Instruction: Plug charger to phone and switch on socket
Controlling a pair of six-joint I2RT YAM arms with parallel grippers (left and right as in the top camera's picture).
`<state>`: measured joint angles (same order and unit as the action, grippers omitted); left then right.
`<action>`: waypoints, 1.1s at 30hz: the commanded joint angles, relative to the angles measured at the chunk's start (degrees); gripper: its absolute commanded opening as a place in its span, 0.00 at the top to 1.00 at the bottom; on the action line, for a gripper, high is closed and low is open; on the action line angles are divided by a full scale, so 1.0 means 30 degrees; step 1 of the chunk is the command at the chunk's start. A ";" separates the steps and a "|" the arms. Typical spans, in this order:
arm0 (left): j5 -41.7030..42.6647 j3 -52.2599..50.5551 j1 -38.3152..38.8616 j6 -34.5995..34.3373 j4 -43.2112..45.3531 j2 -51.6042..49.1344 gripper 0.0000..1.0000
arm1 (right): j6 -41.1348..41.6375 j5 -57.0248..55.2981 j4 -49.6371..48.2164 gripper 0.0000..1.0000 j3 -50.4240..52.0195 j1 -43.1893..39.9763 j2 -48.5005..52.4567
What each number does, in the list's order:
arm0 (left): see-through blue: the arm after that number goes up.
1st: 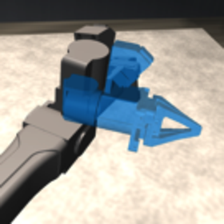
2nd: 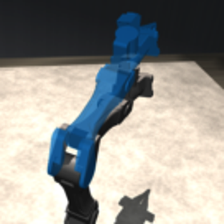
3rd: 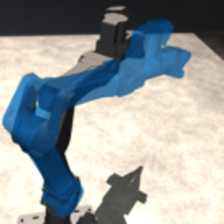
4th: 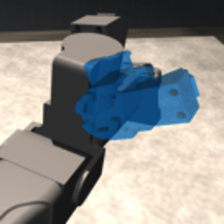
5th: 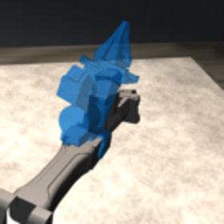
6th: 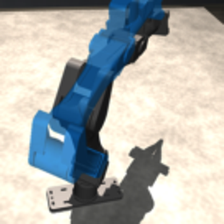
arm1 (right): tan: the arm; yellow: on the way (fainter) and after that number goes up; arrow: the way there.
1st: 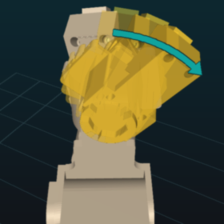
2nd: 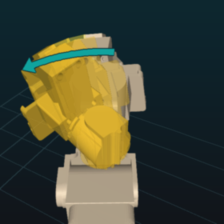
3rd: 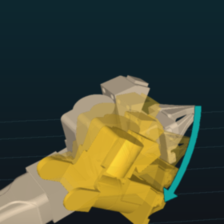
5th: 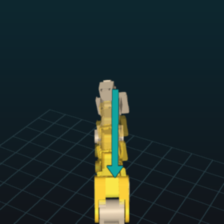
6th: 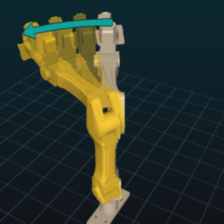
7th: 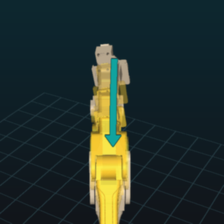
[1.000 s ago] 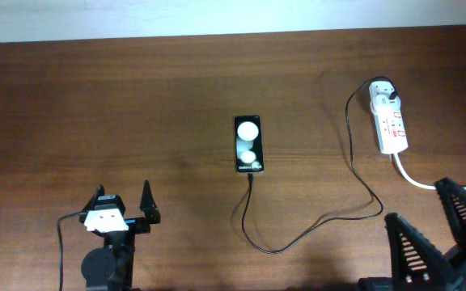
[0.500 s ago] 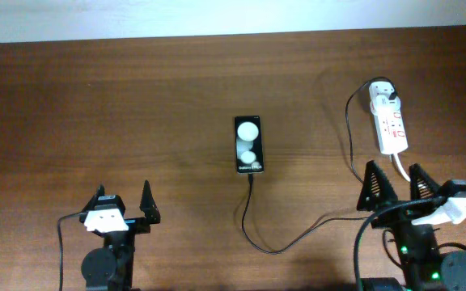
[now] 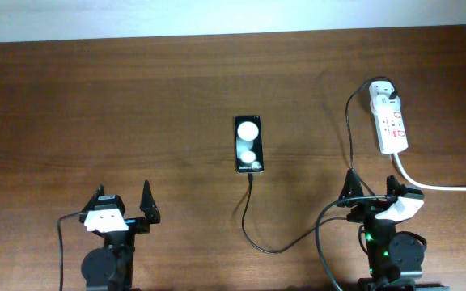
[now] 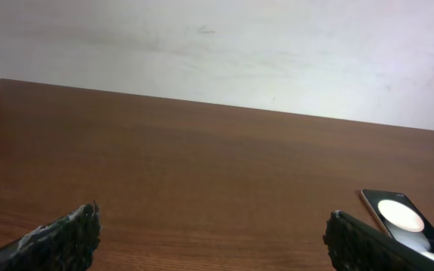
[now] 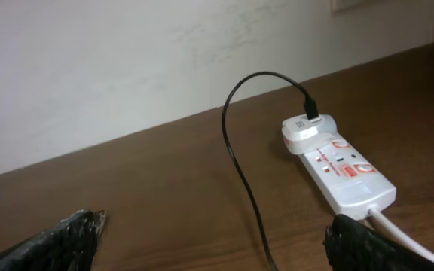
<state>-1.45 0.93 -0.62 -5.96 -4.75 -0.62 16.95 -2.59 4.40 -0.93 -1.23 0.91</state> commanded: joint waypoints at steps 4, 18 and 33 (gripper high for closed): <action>0.0219 -0.0146 -0.0095 0.0306 0.0022 0.0109 0.01 | -0.4546 0.1086 0.0000 0.01 0.0204 0.0160 -0.0233; 0.0219 -0.0146 -0.0095 0.0299 0.0022 0.0109 0.01 | -0.4561 0.1071 0.0007 0.01 0.0204 0.0160 -0.0233; 0.0211 -0.0146 -0.0095 0.0306 0.0015 0.0109 0.01 | -0.4554 0.1071 0.0007 0.01 0.0204 0.0160 -0.0233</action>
<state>-1.45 0.93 -0.64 -5.93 -4.78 -0.62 3.79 0.05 4.43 -0.84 -1.23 0.91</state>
